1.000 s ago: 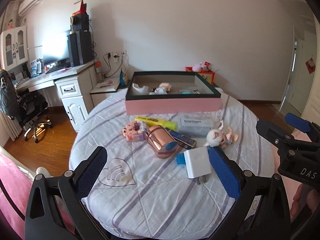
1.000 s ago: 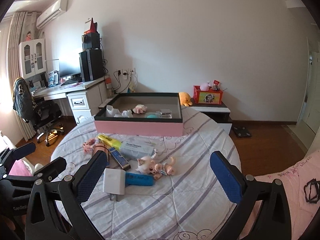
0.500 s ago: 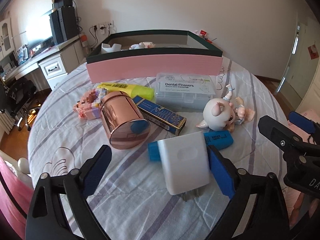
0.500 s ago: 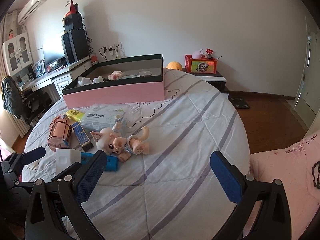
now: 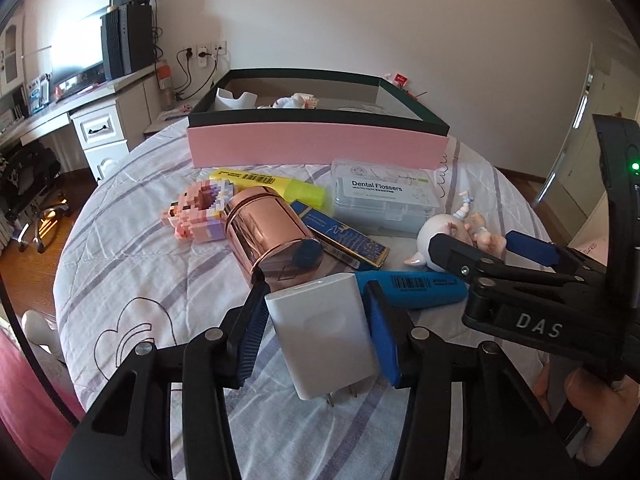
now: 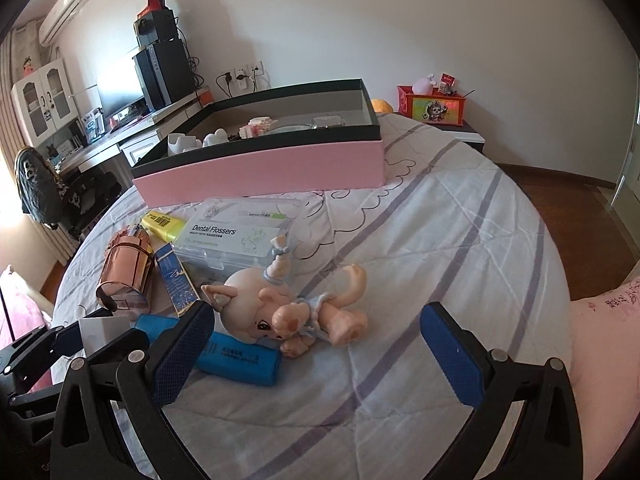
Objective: Organize rigid objects
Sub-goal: 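Grasp the white charger with the left tool while the right tool grasps the pig doll, then lower the charger and pig doll into the pink box and open both tools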
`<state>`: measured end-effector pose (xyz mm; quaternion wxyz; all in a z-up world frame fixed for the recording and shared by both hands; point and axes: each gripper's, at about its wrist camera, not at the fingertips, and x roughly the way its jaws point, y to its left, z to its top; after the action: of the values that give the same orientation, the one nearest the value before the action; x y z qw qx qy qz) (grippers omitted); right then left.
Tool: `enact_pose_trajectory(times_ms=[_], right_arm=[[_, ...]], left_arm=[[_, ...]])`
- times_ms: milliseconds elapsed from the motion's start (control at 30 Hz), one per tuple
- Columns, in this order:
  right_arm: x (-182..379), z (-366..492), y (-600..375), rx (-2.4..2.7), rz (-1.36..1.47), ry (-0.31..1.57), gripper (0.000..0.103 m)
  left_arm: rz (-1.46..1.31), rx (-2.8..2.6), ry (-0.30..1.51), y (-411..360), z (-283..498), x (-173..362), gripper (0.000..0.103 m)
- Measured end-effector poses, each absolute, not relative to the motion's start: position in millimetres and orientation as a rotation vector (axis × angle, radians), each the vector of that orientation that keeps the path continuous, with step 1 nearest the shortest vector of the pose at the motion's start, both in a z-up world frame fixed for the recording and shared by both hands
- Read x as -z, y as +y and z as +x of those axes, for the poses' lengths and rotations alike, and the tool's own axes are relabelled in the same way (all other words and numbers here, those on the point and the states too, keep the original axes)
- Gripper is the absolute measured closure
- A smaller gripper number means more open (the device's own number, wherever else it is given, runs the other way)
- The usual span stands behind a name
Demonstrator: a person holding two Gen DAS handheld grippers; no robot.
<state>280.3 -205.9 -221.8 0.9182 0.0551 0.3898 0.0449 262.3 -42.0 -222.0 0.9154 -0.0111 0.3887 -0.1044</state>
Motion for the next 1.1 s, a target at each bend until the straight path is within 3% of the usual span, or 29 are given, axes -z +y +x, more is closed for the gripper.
enact_pose_trajectory(times_ms=[200,233,267,300,767,1100], right_arm=[[229.6,297.5,-198.7,-0.112,0.133,0.835,0.000],[230.4,298.4,-198.5,-0.117,0.130,0.840,0.004],[231.1,298.6,-198.5,-0.118,0.128,0.843,0.017],[231.9,298.4,-198.7,-0.131,0.132,0.844,0.023],[223.8,276.5,-201.7,-0.143,0.098,0.802,0.023],[191.9,263.6,-196.4,-0.166,0.072,0.701,0.023]], left_arm=[[-0.023,0.222,0.787,-35.9,263.2,215.4,0.057],[-0.021,0.222,0.782,-35.2,263.4,214.2,0.058],[-0.019,0.222,0.779,-34.5,263.7,213.2,0.060],[-0.018,0.221,0.779,-34.0,264.0,212.5,0.060],[-0.044,0.244,0.830,-34.7,264.6,234.1,0.061],[-0.007,0.208,0.704,-29.3,256.5,194.2,0.062]])
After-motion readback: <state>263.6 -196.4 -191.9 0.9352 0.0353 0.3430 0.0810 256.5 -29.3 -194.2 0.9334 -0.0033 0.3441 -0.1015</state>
